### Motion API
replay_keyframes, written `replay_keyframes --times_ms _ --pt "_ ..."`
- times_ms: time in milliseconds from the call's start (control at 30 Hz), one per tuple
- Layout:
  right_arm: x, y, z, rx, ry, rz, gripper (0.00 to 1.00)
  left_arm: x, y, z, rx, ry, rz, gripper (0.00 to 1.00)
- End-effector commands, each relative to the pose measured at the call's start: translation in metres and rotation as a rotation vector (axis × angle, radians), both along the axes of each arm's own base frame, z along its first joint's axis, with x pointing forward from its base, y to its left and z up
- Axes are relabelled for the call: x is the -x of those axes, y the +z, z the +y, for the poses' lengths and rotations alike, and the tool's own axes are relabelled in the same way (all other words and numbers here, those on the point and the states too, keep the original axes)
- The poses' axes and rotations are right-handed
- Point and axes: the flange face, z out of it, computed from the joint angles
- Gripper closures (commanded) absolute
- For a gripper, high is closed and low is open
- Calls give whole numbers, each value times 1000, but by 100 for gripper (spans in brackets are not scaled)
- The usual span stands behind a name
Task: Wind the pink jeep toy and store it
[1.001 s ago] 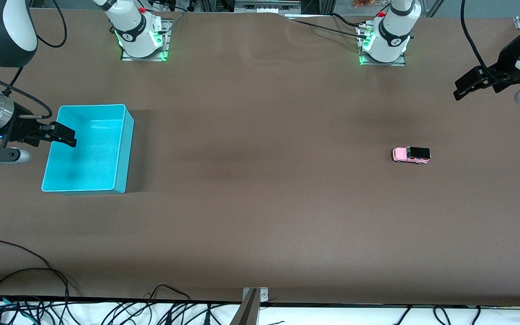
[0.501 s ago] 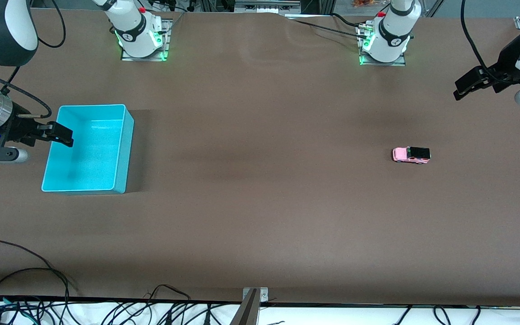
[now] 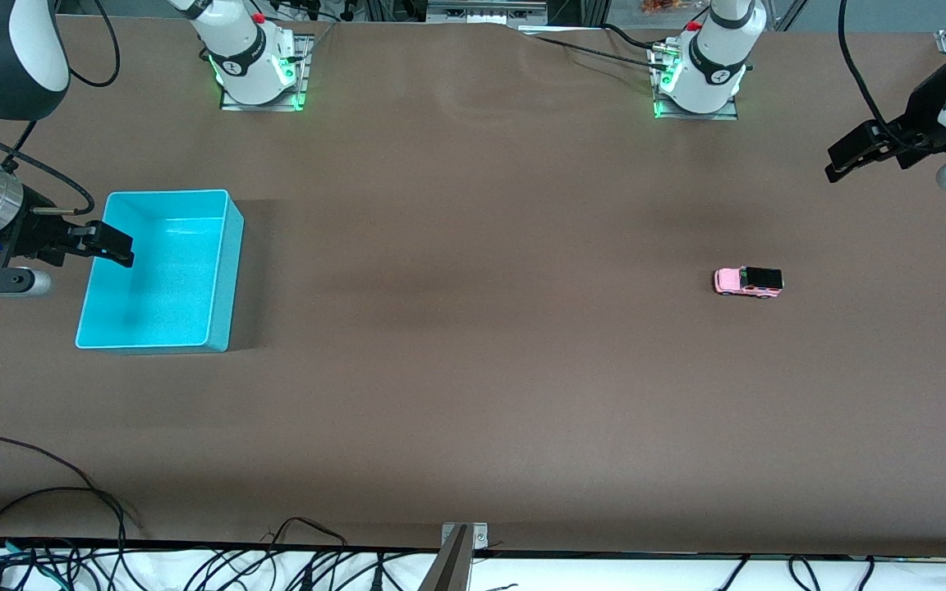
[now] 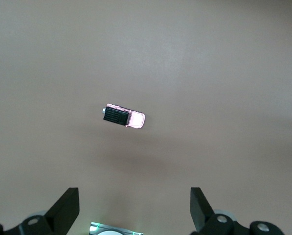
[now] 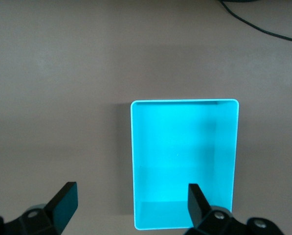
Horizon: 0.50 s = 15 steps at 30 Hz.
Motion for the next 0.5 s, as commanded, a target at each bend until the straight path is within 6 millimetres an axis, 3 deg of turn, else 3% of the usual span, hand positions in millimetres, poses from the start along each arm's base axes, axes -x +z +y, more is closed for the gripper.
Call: replay_keyframes --times_ms 0,467 --pt "1 8 2 1 10 1 0 -3 4 2 -1 -20 8 0" --pt "1 8 2 -1 10 -1 0 -3 4 2 -1 -22 8 0"
